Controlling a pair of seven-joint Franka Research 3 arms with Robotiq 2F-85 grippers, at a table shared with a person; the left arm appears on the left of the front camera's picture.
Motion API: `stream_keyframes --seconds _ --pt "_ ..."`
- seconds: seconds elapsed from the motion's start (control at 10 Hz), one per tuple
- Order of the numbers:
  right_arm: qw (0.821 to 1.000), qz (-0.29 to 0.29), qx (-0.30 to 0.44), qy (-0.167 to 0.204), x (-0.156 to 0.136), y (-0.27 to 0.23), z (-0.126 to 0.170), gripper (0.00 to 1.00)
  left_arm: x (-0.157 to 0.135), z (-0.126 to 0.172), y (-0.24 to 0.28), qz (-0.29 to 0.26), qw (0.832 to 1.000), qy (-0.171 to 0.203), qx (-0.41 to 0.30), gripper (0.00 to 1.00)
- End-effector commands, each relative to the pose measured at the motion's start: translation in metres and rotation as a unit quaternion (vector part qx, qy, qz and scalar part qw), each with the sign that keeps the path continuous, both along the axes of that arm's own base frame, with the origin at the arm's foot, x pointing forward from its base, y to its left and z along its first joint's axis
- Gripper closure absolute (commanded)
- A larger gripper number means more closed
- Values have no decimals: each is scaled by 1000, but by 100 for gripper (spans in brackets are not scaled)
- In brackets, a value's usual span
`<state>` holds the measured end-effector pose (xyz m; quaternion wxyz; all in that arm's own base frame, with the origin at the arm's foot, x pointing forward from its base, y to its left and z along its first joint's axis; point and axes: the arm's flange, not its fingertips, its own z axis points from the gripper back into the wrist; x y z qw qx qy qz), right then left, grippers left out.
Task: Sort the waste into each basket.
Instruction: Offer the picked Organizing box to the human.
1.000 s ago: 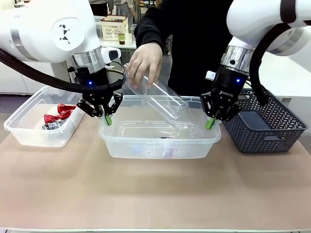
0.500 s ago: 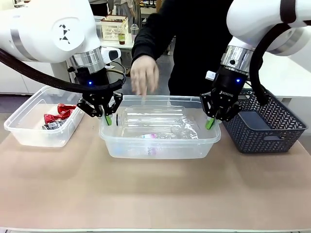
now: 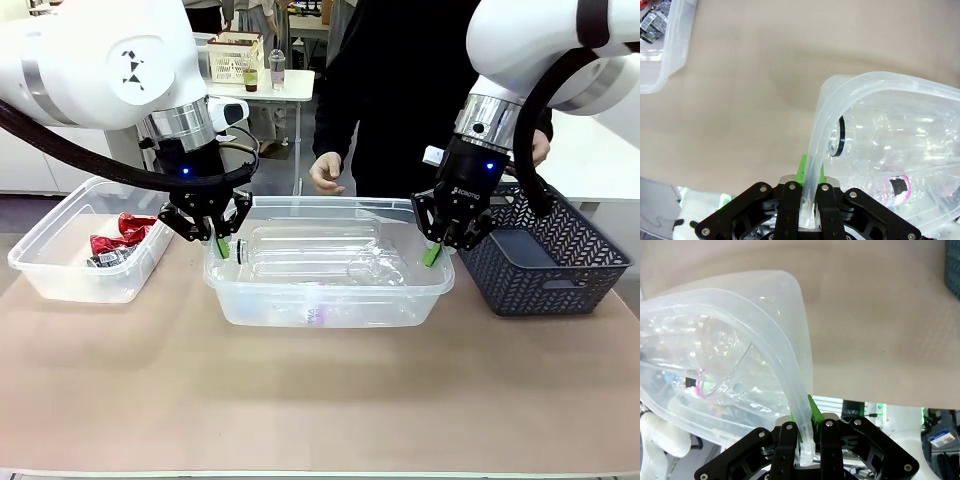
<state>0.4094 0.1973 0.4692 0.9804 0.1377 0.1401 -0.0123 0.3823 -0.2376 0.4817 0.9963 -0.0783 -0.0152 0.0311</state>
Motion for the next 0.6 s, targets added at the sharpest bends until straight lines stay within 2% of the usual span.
stream_keyframes --seconds 0.0,0.5 --pt "1000 1 19 -3 -1 -2 5 95 -3 0 4 1 1000 -2 -1 96" --pt "1000 1 19 -3 -1 -2 5 95 -3 0 4 1 1000 -2 -1 96"
